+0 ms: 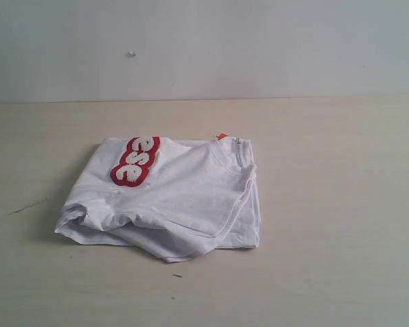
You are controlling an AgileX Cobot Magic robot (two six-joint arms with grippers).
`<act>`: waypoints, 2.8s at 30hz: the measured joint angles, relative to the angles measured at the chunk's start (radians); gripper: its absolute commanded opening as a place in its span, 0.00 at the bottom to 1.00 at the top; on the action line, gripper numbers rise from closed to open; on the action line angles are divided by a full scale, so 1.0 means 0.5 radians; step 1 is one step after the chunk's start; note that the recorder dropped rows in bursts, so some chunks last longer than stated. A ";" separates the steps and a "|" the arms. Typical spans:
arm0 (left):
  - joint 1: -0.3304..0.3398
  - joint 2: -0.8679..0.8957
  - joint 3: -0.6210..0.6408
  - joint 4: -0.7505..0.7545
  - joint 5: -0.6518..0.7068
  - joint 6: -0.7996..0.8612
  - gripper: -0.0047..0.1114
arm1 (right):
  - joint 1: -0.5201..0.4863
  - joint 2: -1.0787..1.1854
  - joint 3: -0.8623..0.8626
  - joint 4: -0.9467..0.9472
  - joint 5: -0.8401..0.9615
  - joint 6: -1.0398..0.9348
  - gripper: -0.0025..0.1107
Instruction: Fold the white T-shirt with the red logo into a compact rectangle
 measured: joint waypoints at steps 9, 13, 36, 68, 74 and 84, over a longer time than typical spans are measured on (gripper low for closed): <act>0.084 0.000 0.017 0.669 0.005 -0.822 0.04 | 0.000 0.000 0.000 0.000 0.000 0.000 0.02; 0.104 0.000 0.104 0.692 0.000 -0.845 0.04 | 0.000 0.000 0.000 0.000 0.000 0.000 0.02; 0.210 0.004 0.819 1.160 -0.309 -1.003 0.04 | 0.000 0.000 0.000 0.000 0.000 0.000 0.02; 0.331 0.007 1.175 1.105 0.335 -1.007 0.04 | 0.000 0.000 0.000 0.000 0.000 0.000 0.02; 0.331 0.007 1.175 1.080 0.358 -1.007 0.04 | 0.000 0.000 0.000 0.000 0.000 0.000 0.02; 0.331 0.007 1.175 1.072 0.358 -1.007 0.04 | 0.000 0.000 0.000 0.000 0.000 0.000 0.02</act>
